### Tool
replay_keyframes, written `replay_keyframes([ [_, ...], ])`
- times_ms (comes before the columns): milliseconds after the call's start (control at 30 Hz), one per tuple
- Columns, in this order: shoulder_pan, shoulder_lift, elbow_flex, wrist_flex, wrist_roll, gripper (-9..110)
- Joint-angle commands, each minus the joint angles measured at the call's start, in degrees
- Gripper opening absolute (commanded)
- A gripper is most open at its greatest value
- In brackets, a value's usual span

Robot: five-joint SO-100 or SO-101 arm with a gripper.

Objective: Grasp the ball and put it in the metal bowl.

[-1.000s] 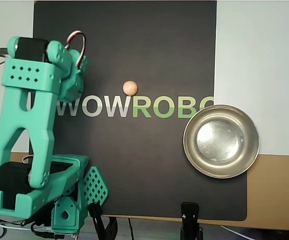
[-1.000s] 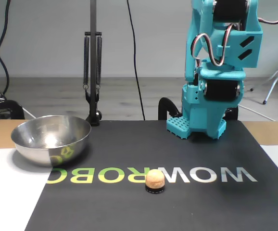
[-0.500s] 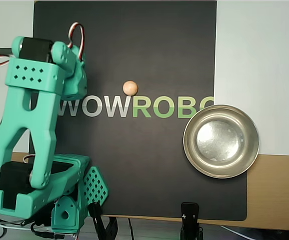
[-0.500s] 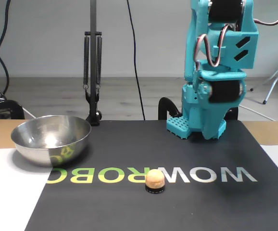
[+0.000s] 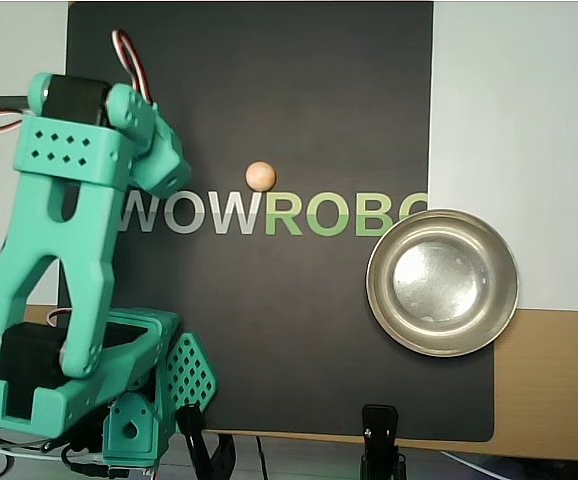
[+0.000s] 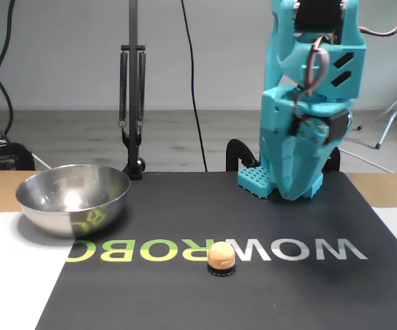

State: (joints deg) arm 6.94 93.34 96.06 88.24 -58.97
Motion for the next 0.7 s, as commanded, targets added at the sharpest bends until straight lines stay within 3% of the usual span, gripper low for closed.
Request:
replay_keyframes([
  [0,0.4,0.3,-1.4,0.3,-4.7,1],
  [233,2.0,-0.3,-1.4,0.0,-9.7,0],
  [667,5.0,-4.2,-2.2,-0.3,-9.8,1],
])
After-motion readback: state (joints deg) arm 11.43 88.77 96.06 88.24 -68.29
